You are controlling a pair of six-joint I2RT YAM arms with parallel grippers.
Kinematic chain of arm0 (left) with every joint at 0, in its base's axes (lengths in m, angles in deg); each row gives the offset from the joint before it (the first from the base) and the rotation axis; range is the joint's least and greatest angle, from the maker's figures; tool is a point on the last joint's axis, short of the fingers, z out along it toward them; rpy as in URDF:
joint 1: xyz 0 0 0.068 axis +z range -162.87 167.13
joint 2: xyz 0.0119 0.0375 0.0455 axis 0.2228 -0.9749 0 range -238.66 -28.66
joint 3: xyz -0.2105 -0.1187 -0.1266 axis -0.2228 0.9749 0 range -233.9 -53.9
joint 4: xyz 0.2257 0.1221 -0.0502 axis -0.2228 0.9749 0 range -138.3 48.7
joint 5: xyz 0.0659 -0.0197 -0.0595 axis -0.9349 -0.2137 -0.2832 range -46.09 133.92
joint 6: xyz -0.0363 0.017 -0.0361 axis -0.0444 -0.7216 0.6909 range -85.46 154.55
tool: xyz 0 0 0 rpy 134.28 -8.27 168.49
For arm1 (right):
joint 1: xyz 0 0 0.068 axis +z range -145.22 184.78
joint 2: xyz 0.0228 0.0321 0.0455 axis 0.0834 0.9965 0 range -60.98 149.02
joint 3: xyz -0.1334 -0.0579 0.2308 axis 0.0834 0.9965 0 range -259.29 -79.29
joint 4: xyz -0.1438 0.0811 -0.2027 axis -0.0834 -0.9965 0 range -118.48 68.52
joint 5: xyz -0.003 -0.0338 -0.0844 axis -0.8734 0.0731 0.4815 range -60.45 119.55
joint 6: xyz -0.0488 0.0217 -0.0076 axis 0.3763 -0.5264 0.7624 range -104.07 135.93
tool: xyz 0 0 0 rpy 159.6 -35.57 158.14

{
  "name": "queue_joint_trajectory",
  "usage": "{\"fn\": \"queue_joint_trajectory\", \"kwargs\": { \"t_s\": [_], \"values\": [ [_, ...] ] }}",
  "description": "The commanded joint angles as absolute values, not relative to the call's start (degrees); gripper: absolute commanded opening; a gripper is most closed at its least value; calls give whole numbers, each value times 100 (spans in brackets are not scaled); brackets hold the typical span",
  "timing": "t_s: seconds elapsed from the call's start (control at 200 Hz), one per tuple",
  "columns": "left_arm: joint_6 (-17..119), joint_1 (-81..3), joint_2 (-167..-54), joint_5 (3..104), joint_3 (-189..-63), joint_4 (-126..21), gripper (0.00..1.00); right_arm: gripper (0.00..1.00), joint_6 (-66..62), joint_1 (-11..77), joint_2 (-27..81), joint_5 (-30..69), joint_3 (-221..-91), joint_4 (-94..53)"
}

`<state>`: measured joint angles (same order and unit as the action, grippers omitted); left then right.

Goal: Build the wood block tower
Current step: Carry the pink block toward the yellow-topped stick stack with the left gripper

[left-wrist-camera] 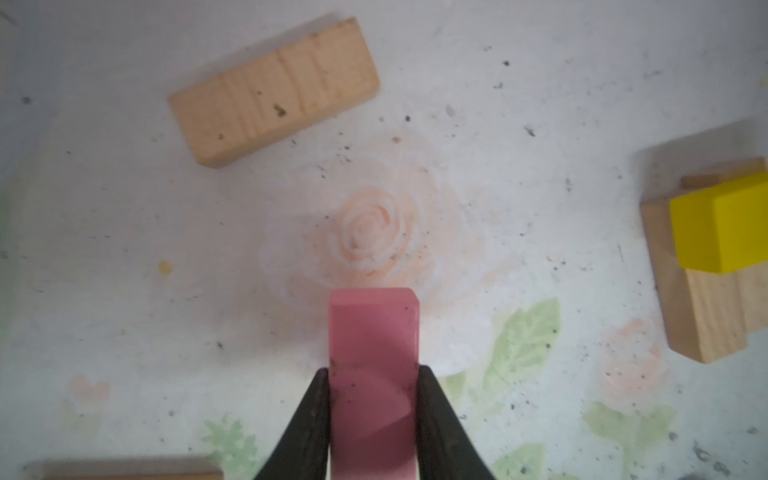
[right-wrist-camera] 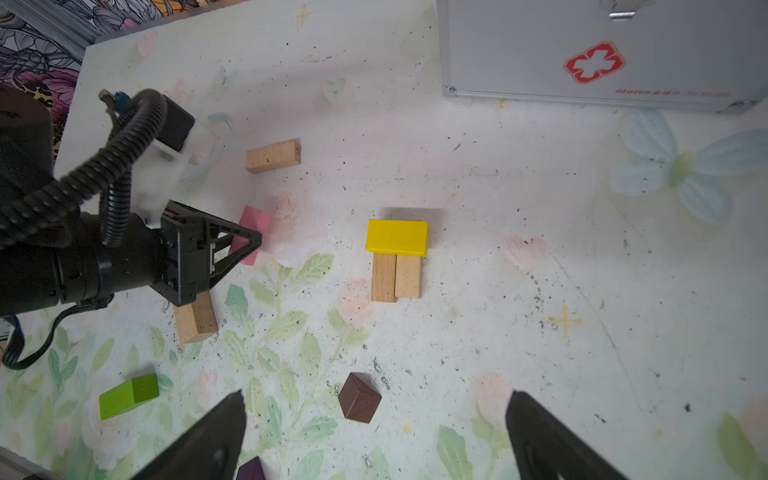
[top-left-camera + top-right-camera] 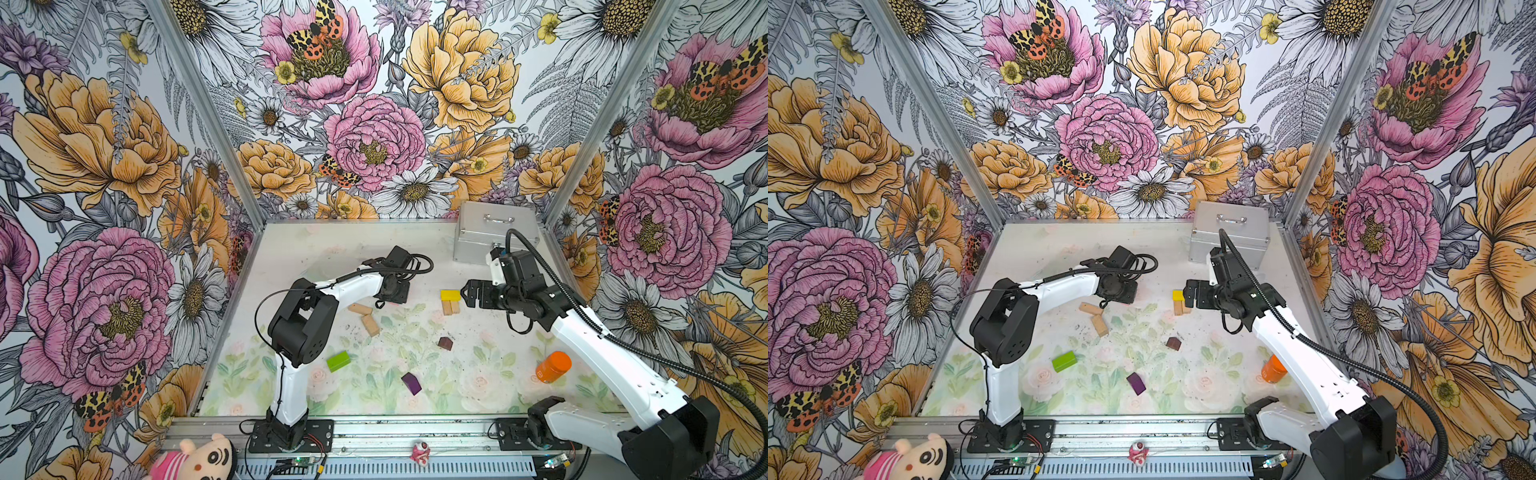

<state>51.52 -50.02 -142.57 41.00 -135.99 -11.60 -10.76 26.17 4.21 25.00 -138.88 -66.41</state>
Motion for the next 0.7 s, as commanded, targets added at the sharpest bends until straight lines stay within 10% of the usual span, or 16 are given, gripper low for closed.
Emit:
{"fn": "queue_joint_trajectory", "kwargs": {
  "t_s": [0.0, 0.695],
  "values": [
    [5045, -5200, -14289, 4246, -13705, -1121, 30, 100, -1184, 2574, 116, 2706, -13819, -6851],
    [5511, -6104, -14210, 4280, -13116, -1526, 37, 100, -1325, 2587, -706, 2885, -13529, -7325]
  ]
}}
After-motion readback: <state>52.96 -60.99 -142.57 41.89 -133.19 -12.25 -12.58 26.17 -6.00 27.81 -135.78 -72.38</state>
